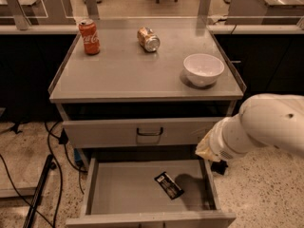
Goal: Pick rxbar chocolate from middle drawer and place on counter
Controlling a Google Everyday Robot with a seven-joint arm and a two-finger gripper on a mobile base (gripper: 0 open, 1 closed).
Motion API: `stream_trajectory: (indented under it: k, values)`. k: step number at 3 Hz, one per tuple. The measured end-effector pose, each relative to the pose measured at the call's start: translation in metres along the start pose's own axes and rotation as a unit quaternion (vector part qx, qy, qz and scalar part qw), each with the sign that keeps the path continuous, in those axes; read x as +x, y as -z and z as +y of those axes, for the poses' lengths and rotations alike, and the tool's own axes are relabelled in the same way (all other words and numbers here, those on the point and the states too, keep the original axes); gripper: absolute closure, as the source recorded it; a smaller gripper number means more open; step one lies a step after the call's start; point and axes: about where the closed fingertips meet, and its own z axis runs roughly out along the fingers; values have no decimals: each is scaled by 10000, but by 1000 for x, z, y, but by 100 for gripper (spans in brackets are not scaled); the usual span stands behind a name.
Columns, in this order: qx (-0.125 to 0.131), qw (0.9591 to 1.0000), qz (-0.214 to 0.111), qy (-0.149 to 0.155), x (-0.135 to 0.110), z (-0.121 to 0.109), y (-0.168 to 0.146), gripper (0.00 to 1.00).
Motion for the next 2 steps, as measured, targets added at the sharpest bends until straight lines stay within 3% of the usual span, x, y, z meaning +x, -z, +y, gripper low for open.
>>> stream_trajectory:
  k: [2]
  values:
    - [29, 9980, -314, -555, 30, 22, -103, 100]
